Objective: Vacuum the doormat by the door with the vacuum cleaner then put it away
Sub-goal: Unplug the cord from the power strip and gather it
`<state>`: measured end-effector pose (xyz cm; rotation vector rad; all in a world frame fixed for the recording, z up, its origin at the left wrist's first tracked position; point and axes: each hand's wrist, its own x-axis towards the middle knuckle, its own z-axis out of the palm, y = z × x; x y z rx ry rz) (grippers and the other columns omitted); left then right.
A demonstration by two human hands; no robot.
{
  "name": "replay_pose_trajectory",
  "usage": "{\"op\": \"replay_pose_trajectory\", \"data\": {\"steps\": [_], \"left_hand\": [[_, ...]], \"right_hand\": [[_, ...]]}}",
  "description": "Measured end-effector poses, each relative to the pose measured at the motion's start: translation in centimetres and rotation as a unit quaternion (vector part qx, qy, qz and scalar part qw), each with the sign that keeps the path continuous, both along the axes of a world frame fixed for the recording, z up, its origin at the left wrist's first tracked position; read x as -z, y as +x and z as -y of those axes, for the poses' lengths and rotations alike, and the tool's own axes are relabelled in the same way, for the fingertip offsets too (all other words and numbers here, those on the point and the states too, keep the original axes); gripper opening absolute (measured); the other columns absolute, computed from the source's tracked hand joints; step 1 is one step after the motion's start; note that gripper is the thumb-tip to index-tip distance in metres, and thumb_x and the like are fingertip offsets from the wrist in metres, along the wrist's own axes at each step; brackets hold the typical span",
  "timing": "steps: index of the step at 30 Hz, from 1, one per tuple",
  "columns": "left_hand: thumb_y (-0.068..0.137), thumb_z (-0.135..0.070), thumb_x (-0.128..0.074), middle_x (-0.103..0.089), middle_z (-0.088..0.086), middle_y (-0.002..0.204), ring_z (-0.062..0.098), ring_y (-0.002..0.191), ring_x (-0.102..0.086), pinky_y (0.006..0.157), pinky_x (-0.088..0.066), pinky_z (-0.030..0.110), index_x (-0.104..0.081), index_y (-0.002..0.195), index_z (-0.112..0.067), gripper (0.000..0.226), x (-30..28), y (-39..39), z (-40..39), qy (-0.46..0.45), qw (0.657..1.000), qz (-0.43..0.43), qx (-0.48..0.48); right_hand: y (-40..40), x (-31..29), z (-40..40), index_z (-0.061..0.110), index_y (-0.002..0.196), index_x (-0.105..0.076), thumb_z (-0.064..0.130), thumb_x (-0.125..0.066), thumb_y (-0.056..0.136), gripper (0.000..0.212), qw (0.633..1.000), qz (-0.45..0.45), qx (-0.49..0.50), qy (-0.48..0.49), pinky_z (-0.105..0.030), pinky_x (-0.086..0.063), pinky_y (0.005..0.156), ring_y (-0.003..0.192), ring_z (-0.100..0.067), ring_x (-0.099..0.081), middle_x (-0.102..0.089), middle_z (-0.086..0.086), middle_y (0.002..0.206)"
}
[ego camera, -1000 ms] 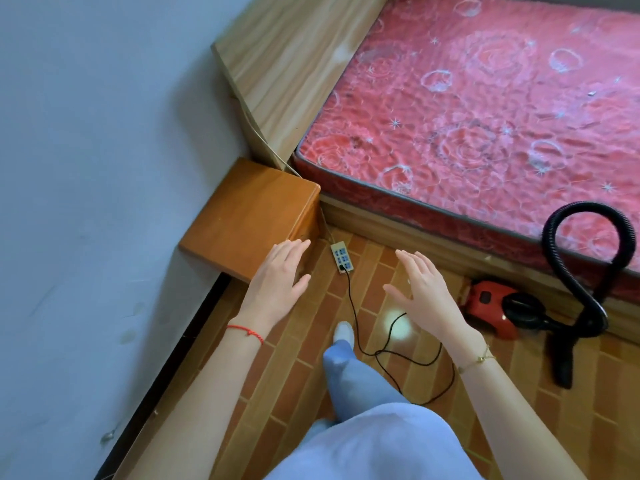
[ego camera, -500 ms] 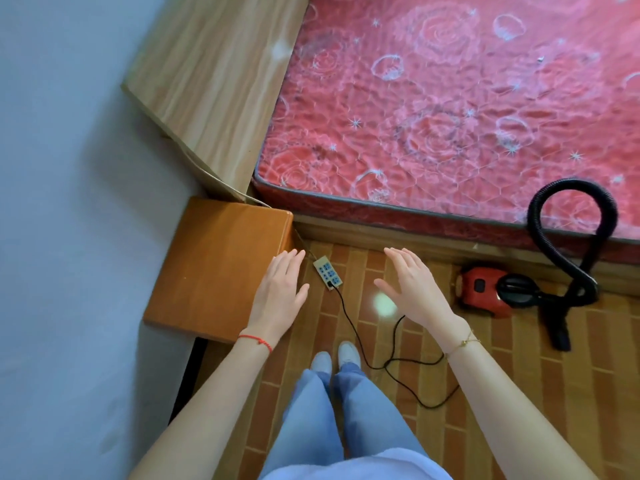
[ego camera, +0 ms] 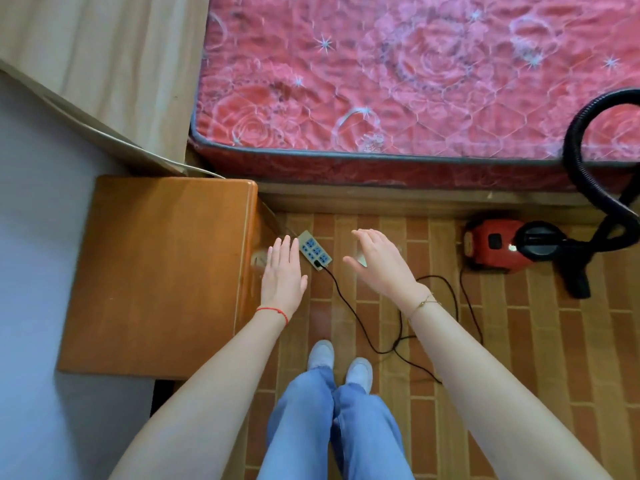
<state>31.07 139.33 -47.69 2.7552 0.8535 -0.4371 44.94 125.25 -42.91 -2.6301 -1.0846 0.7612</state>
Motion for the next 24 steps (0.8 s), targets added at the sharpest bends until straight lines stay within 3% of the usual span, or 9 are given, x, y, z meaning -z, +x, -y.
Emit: {"op": "replay_pose_trajectory", "data": {"steps": [11,15,20,24], "left_hand": [[0.093,-0.038,-0.057,-0.009,0.011,0.16,0.025,0.148,-0.006,0.118,-0.003,0.036,-0.007,0.153,-0.009,0.084,30.0,2.6,0.2,0.002,1.0,-0.022,0.005],[0.092,-0.037,-0.058,0.002,0.011,0.161,0.024,0.148,0.0,0.117,-0.003,0.032,-0.001,0.153,-0.006,0.089,39.1,2.9,-0.7,-0.012,1.0,-0.009,0.007],[0.094,-0.049,-0.049,0.01,0.01,0.16,0.023,0.148,0.007,0.116,0.005,0.031,0.001,0.153,-0.005,0.089,47.0,2.6,-1.7,-0.033,0.999,0.025,0.017],[0.092,-0.053,-0.05,0.0,0.014,0.16,0.024,0.148,0.001,0.12,-0.001,0.034,-0.007,0.152,-0.002,0.09,51.0,2.6,-2.1,-0.036,0.996,0.078,0.024]], "right_hand": [[1.1,28.2,-1.8,0.007,0.136,-0.044,0.044,-0.048,0.097,0.053,0.997,-0.035,-0.042,-0.062,-0.038,-0.042,0.103,0.125,-0.027,-0.046,-0.051,-0.011,0.135],[1.7,37.4,-3.9,0.008,0.131,-0.047,0.046,-0.047,0.096,0.051,0.994,-0.038,-0.064,-0.081,-0.04,-0.048,0.089,0.11,-0.03,-0.054,-0.057,-0.013,0.121],[2.1,45.3,-6.2,0.009,0.13,-0.047,0.046,-0.047,0.096,0.05,0.992,-0.051,-0.094,-0.06,-0.037,-0.044,0.085,0.114,-0.03,-0.05,-0.054,-0.013,0.126],[2.0,49.2,-7.5,0.007,0.11,-0.056,0.047,-0.044,0.097,0.044,0.99,-0.023,-0.125,-0.06,-0.031,-0.038,0.063,0.09,-0.031,-0.059,-0.061,-0.015,0.106]]}}
